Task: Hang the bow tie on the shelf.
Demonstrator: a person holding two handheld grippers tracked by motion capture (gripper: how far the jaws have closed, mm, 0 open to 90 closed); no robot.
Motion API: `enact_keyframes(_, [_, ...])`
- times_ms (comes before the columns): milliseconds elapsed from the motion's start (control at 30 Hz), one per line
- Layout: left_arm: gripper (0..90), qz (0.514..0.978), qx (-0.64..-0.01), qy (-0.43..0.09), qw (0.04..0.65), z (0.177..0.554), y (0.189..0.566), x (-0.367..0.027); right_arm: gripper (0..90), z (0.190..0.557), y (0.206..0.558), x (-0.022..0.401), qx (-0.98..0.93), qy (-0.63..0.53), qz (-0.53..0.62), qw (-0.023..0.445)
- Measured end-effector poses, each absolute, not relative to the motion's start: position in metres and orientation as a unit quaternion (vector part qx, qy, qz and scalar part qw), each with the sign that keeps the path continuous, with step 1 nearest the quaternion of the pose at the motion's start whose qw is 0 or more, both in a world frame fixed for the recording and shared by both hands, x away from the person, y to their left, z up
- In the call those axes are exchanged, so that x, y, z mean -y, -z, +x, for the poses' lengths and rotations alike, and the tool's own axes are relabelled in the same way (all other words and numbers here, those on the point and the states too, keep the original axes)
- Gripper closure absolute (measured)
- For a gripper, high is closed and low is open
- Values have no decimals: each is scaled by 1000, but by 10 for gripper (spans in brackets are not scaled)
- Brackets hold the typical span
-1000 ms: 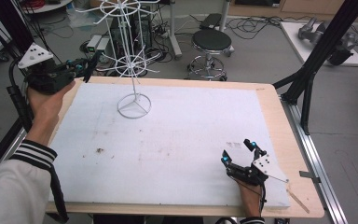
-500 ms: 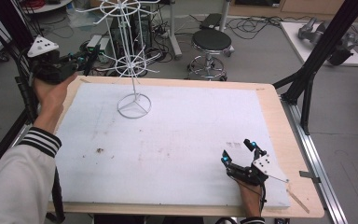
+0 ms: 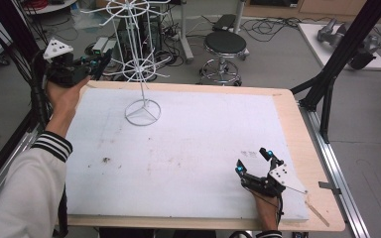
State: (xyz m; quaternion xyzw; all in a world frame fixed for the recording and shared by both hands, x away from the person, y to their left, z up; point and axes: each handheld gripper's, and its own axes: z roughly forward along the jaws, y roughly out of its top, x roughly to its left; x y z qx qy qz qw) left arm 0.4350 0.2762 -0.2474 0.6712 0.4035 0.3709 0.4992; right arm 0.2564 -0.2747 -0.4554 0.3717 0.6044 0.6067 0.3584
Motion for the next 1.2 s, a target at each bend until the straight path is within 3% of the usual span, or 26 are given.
enact_keyframes(1200, [854, 700, -394, -323, 500, 445, 273, -246, 91, 257, 455, 275, -603, -607, 371, 360])
